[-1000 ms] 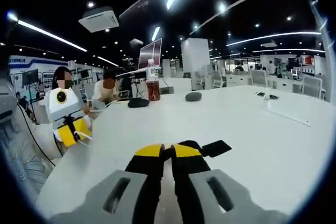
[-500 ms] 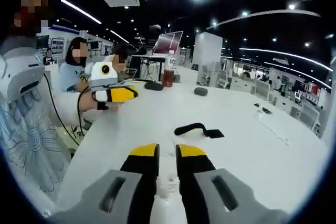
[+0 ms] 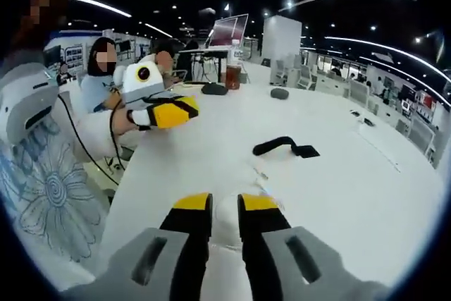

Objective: Peel open the Velcro strap on the desktop, arrange the wired earphones neatly onto it, and close the Velcro strap to secure them.

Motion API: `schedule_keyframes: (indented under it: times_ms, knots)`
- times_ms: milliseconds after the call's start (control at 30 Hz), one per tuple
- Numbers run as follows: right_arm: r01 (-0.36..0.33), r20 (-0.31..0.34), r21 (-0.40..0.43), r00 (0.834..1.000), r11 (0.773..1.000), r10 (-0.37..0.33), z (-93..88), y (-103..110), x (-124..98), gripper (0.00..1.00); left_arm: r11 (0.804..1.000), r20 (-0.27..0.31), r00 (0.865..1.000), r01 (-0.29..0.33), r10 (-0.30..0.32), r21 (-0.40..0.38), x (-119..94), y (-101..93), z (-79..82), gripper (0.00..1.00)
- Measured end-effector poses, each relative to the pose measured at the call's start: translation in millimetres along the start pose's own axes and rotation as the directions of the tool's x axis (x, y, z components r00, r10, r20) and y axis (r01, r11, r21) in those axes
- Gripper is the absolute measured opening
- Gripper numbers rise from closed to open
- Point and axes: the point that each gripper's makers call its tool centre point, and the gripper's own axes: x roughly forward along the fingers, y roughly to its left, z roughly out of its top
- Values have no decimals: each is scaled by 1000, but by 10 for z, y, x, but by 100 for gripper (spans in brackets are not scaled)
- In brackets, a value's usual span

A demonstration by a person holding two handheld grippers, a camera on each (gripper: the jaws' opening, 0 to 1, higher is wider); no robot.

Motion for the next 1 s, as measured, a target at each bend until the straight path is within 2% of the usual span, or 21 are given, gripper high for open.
schedule_keyframes:
  times_ms: [100, 333, 533, 633, 800, 867, 967, 1000]
  knots:
    - [-16, -27, 34, 999, 999, 17, -15, 59, 42, 16, 1000, -13, 1000, 8, -7, 11, 6, -23, -26, 11]
    - [-10, -93, 9, 996, 1000, 11, -91, 85, 160, 15, 1000, -7, 1000, 15, -15, 17, -12, -34, -21, 11]
    - [1, -92, 4, 996, 1000, -1, -59, 40, 183, 14, 1000, -8, 1000, 13, -13, 24, -12, -35, -30, 11]
    - [24, -86, 15, 996, 1000, -23, -46, -19, 179, 13, 997, -53, 998, 21, -17, 68, 10, -85, -117, 13]
    - [40, -71, 13, 997, 999, -39, -29, -44, 157, 12, 993, -105, 993, 66, -56, 93, 43, -224, -211, 20]
    - [44, -61, 13, 997, 999, -43, -10, -52, 136, 12, 989, -154, 987, 64, -43, 132, 74, -234, -285, 21]
    - [50, -42, 15, 998, 999, -49, 29, -58, 100, 12, 988, -180, 983, 49, -21, 147, 151, -242, -326, 23]
    - [54, -31, 16, 998, 998, -53, 48, -62, 77, 12, 987, -195, 981, 29, 3, 161, 169, -205, -357, 21]
